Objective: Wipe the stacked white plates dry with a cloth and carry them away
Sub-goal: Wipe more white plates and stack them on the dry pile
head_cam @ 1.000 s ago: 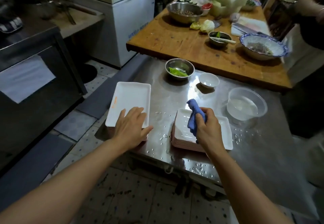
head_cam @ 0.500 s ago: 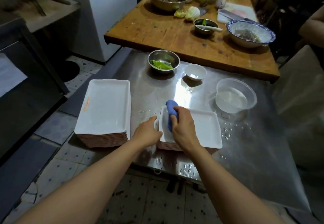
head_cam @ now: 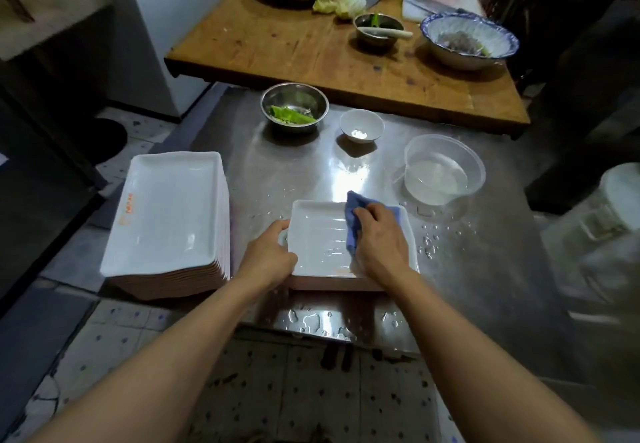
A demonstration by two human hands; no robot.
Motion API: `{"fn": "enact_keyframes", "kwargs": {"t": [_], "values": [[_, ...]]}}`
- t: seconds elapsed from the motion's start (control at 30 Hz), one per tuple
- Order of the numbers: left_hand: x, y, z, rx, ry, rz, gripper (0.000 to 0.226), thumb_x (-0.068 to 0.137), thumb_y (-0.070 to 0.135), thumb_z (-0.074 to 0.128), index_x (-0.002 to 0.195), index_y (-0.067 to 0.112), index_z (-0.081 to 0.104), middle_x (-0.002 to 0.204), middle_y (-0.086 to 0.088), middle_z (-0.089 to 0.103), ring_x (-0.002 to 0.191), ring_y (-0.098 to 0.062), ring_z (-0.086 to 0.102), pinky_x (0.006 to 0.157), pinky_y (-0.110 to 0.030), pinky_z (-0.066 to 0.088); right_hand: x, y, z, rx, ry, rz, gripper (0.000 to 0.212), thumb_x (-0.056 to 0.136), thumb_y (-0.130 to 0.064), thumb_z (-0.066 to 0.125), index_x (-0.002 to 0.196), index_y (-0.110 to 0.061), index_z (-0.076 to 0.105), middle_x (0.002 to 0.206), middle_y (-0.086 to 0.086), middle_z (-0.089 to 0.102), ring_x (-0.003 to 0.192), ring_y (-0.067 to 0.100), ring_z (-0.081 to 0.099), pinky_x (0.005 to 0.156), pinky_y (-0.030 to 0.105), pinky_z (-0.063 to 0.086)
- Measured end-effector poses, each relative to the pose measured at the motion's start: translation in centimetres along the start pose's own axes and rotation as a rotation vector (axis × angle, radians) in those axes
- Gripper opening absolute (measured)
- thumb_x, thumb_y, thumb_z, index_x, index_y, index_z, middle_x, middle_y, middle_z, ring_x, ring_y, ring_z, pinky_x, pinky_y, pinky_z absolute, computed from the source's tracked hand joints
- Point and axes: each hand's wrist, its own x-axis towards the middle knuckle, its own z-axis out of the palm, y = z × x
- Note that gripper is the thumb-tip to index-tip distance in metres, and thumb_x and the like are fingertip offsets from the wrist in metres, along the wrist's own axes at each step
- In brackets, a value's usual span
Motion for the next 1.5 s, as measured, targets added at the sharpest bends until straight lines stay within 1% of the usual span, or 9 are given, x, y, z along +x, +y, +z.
{"fn": "enact_keyframes", "kwargs": {"t": [0.13,0.23,0.43,0.57,0.73,0.97,1.07,1.17,1.5], "values": [[0.1,0.0,0.2,-0.009,0.004,-0.026,0.069,0.065,-0.002,0.052,0.124,0.033,0.049,0.097,-0.027,0.064,0.069,-0.038,0.06,0.06,-0.031,0.045,-0.3,3.6,-2.0,-0.098,-0.014,0.047,0.024,0.096,-0.021,0.041,0.108,-0.016,0.06,0.115,0.001,0.055,0.109,0.021,0.051,0.078,0.028,0.035],[0.3,0.1,0.2,0.015,0.024,-0.035,0.07,0.065,-0.002,0.052,0.126,0.032,0.049,0.099,-0.027,0.063,0.082,-0.043,0.063,0.065,-0.039,0.051,-0.5,4.3,-3.1,-0.127,-0.092,-0.003,0.033,0.094,-0.02,0.04,0.124,-0.015,0.054,0.13,0.002,0.051,0.121,0.023,0.042,0.096,0.029,0.028],[-0.1,0.1,0.5,-0.019,0.023,-0.05,0.07,0.067,-0.003,0.051,0.128,0.031,0.048,0.094,-0.026,0.064,0.079,-0.04,0.065,0.075,-0.049,0.054,-4.7,3.9,-3.7,-0.094,-0.175,-0.02,0.029,0.091,-0.013,0.044,0.113,-0.007,0.062,0.122,0.01,0.054,0.113,0.028,0.045,0.092,0.032,0.032],[-0.6,0.3,0.2,-0.103,-0.004,-0.069,0.069,0.072,-0.006,0.051,0.128,0.033,0.048,0.066,-0.006,0.058,0.046,-0.023,0.059,0.056,-0.037,0.053,-6.4,1.5,-3.2,0.14,-0.267,-0.005,0.028,0.086,0.0,0.049,0.109,-0.006,0.064,0.119,0.01,0.053,0.114,0.027,0.046,0.092,0.035,0.039],[-0.7,0.1,-0.1,-0.211,-0.05,-0.059,0.068,0.081,-0.006,0.051,0.136,0.034,0.046,0.059,-0.002,0.058,0.041,-0.018,0.055,0.043,-0.024,0.045,-4.8,-3.6,-2.0,0.343,-0.344,-0.127,0.03,0.089,-0.001,0.051,0.114,-0.006,0.066,0.125,0.015,0.055,0.115,0.03,0.048,0.096,0.037,0.038],[-0.5,-0.4,-0.2,-0.277,-0.111,-0.063,0.064,0.089,-0.001,0.048,0.143,0.031,0.036,0.061,-0.003,0.058,0.043,-0.015,0.051,0.039,-0.022,0.042,-2.0,-6.6,-1.4,0.533,-0.354,-0.036,0.013,0.083,0.003,0.055,0.082,0.011,0.066,0.096,0.025,0.061,0.072,0.023,0.056,0.073,0.04,0.047],[-0.6,-0.4,-0.1,-0.246,-0.107,-0.037,0.064,0.09,-0.001,0.049,0.144,0.029,0.034,0.058,-0.001,0.055,0.037,-0.01,0.051,0.039,-0.023,0.043,-0.1,-6.1,-0.4,0.416,-0.323,-0.026,0.024,0.084,0.0,0.054,0.103,0.001,0.068,0.116,0.018,0.055,0.101,0.028,0.055,0.081,0.022,0.041],[-0.6,-0.5,0.0,-0.25,-0.104,-0.026,0.063,0.09,0.0,0.05,0.144,0.029,0.034,0.056,0.0,0.051,0.037,-0.01,0.051,0.04,-0.023,0.043,1.6,-5.7,0.4,0.341,-0.234,-0.022,0.036,0.09,-0.006,0.05,0.125,-0.007,0.059,0.133,0.014,0.045,0.122,0.031,0.039,0.102,0.028,0.03],[-0.5,-0.8,0.3,-0.295,-0.089,-0.034,0.06,0.092,0.001,0.043,0.143,0.033,0.036,0.067,-0.002,0.061,0.038,-0.01,0.052,0.038,-0.022,0.042,-2.1,-5.9,0.6,0.382,-0.324,-0.038,0.037,0.091,-0.015,0.052,0.127,-0.014,0.057,0.13,0.009,0.048,0.121,0.028,0.038,0.101,0.036,0.034]]}}
